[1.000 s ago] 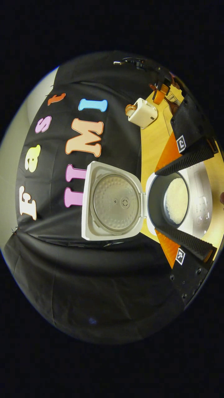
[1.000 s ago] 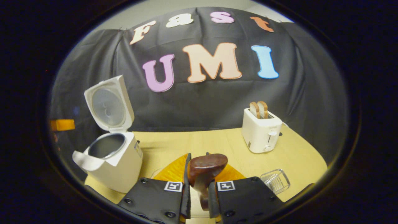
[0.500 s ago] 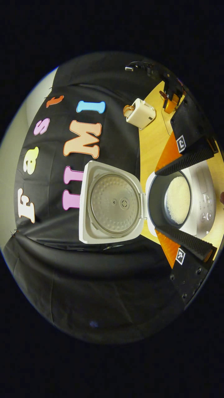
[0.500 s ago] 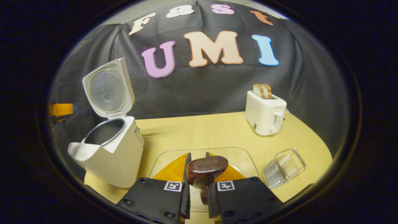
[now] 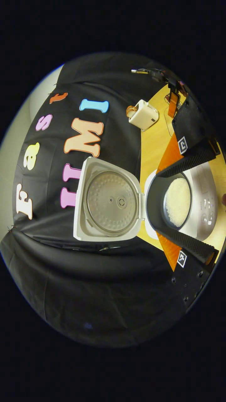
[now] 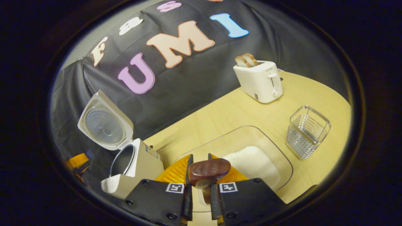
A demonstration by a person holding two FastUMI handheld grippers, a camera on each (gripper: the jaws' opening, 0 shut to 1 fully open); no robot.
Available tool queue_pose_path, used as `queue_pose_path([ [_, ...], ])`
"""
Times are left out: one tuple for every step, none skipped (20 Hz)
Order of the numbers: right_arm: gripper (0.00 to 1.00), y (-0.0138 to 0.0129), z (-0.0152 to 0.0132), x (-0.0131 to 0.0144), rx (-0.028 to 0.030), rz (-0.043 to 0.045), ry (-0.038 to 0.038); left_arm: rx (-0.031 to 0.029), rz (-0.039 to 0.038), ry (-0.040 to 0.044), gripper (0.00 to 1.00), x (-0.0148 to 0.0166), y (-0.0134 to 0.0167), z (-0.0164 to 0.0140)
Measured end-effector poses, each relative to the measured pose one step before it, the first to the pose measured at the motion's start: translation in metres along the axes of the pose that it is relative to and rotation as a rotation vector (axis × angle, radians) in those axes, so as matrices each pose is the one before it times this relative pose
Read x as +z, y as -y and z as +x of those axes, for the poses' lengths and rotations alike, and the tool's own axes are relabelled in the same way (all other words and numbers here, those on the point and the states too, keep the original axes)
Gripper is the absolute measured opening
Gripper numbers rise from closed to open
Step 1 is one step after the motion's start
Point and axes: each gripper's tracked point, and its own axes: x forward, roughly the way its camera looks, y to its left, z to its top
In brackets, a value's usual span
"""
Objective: Close the left gripper, press the button to open the rice cooker; take a wooden spoon from the chopstick holder with the right hand, scoop a spoonful of rice and pour it into the rice cooker, then put the wooden spoon back into the chopstick holder.
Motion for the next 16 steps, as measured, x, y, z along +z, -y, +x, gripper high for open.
queue_pose_path([
  [0.24, 0.00237, -0.00181, 0.00427, -0.01925, -0.05761, 0.01866, 0.00140, 0.00205, 0.00151, 0.95, 0.00129, -0.00112, 0.00036],
  [0.29, 0.00305, -0.00057, 0.00327, -0.01911, -0.05702, 0.01816, 0.00109, -0.00067, -0.00144, 0.94, -0.00017, -0.00104, -0.00026],
  [0.29, 0.00377, 0.00111, 0.00268, -0.00983, -0.03852, 0.00968, 0.00006, -0.00064, -0.00078, 0.95, -0.00018, 0.00015, 0.00072],
  [0.27, 0.00193, 0.00243, -0.00111, -0.00100, -0.02353, 0.00187, -0.00087, -0.00148, -0.00001, 0.94, -0.00053, 0.00049, -0.00105],
  [0.26, -0.00059, 0.00172, -0.00218, 0.00413, -0.01385, -0.00394, -0.00290, -0.00310, 0.00052, 0.94, 0.00105, 0.00066, 0.00061],
  [0.24, -0.00345, -0.00003, -0.00255, 0.00738, -0.01590, -0.00254, -0.00115, -0.00098, -0.00290, 0.94, -0.00212, 0.00008, -0.00046],
  [0.26, -0.00411, -0.00061, -0.00090, 0.00773, -0.01632, 0.00351, 0.00078, 0.00053, -0.00196, 0.94, -0.00065, -0.00081, -0.00015],
  [0.26, -0.00628, -0.00040, -0.00249, 0.01174, -0.01142, -0.00247, -0.00001, 0.00043, 0.00073, 0.95, 0.00050, -0.00033, -0.00047],
  [0.26, -0.00640, -0.00017, -0.00294, 0.01411, 0.00418, -0.00716, 0.00092, 0.00073, 0.00212, 0.95, 0.00089, -0.00080, -0.00120],
  [0.25, -0.00594, 0.00036, -0.00365, 0.01518, 0.01056, -0.00970, 0.00233, 0.00095, 0.00033, 0.95, 0.00002, -0.00028, 0.00076],
  [0.25, -0.00483, -0.00015, -0.00195, 0.01281, 0.00998, -0.00859, 0.00111, 0.00045, -0.00176, 0.95, -0.00066, -0.00099, -0.00077],
  [0.25, -0.00527, 0.00029, -0.00166, 0.00907, 0.01029, -0.00670, 0.00108, -0.00140, -0.00041, 0.95, -0.00040, -0.00070, 0.00030],
  [0.25, -0.00360, 0.00050, -0.00106, 0.00895, 0.01824, -0.00793, -0.00049, -0.00311, -0.00003, 0.95, 0.00010, -0.00059, -0.00055],
  [0.27, -0.00357, 0.00051, -0.00253, 0.01384, 0.03021, -0.01288, 0.00053, -0.00111, -0.00155, 0.95, -0.00138, 0.00001, -0.00108],
  [0.28, -0.00305, -0.00001, -0.00125, 0.00867, 0.03175, -0.00873, 0.00161, 0.00097, 0.00128, 0.94, 0.00030, -0.00049, -0.00073],
  [0.27, -0.00117, -0.00056, -0.00143, 0.00135, 0.02989, -0.00700, 0.00242, 0.00135, 0.00019, 0.95, -0.00036, -0.00088, -0.00026],
])
